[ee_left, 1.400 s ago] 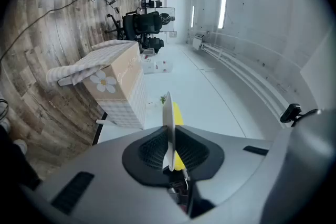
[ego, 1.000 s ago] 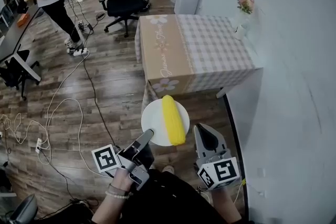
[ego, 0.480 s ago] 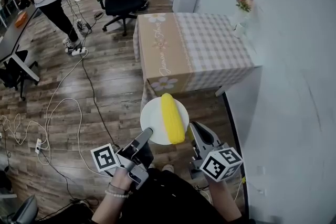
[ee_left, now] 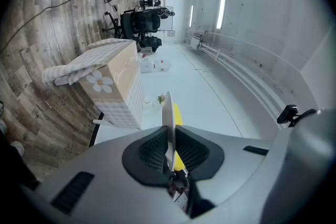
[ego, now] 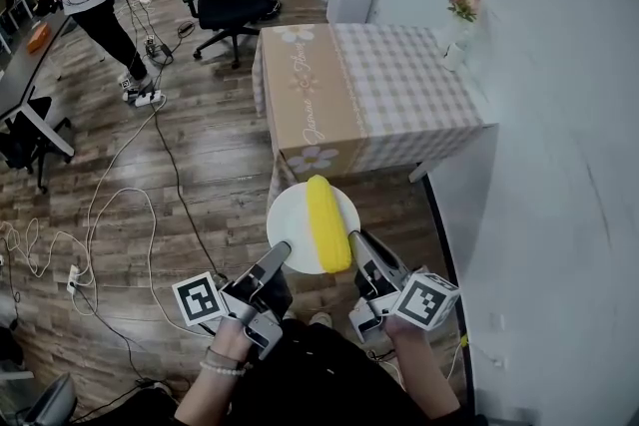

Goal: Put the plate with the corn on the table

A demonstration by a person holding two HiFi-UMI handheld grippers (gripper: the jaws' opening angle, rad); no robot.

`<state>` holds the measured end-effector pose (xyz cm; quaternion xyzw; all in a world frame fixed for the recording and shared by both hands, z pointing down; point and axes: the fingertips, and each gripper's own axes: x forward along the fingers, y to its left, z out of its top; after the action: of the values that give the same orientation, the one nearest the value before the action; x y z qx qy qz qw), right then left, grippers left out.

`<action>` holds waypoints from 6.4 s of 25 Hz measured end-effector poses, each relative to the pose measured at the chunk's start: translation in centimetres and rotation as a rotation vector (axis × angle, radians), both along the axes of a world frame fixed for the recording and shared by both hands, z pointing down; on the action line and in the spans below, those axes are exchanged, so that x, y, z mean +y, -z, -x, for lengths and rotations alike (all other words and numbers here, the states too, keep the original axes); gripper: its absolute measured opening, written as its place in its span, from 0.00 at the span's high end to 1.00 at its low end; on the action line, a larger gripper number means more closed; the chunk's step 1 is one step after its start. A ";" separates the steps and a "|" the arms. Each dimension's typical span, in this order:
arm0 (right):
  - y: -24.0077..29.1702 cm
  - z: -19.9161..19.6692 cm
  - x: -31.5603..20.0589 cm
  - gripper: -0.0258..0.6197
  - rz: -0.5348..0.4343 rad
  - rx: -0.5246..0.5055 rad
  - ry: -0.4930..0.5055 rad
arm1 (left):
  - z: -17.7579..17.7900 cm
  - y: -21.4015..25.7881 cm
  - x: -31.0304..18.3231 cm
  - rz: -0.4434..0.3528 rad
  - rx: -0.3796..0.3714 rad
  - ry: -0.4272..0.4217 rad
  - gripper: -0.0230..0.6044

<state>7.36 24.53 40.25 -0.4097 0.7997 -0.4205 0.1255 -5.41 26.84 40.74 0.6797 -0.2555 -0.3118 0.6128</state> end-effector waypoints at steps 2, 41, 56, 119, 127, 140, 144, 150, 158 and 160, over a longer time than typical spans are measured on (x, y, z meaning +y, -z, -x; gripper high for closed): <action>0.0 0.2 0.0 0.79 0.002 0.009 -0.002 | 0.0 0.1 -0.1 -0.002 -0.003 -0.004 0.90; 0.7 2.4 -0.3 0.82 -0.042 -0.081 -0.116 | 1.8 -0.6 -1.5 0.012 -0.029 -0.082 0.90; 0.7 1.6 -5.3 0.82 -0.037 -0.091 -0.044 | 0.7 -0.5 -5.7 0.013 -0.049 -0.034 0.90; -1.2 -5.2 -28.5 0.82 0.027 -0.058 0.119 | -6.1 -1.2 -27.0 0.017 -0.094 0.122 0.90; -1.3 -3.3 -33.6 0.82 0.033 -0.079 0.116 | -4.5 -1.4 -32.2 0.018 -0.107 0.102 0.90; -2.4 -1.9 -40.5 0.83 0.041 -0.057 0.054 | -2.8 -2.5 -40.0 0.004 -0.122 0.029 0.90; -2.7 -1.1 -43.4 0.83 0.067 -0.036 0.030 | -1.8 -2.4 -43.4 0.004 -0.134 0.004 0.90; -3.4 0.5 -45.7 0.84 0.079 -0.045 0.013 | -0.4 -3.4 -45.9 0.003 -0.147 -0.027 0.90; -5.0 1.1 -47.1 0.84 0.111 -0.012 -0.005 | 0.7 -4.7 -47.6 0.012 -0.166 -0.055 0.90; -5.4 1.0 -47.3 0.84 0.123 -0.003 -0.011 | 0.6 -4.9 -48.0 0.008 -0.170 -0.062 0.90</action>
<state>6.39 -22.77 45.65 -0.4205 0.7698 -0.4689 0.1038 -6.06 -21.18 45.67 0.7088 -0.2868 -0.2328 0.6010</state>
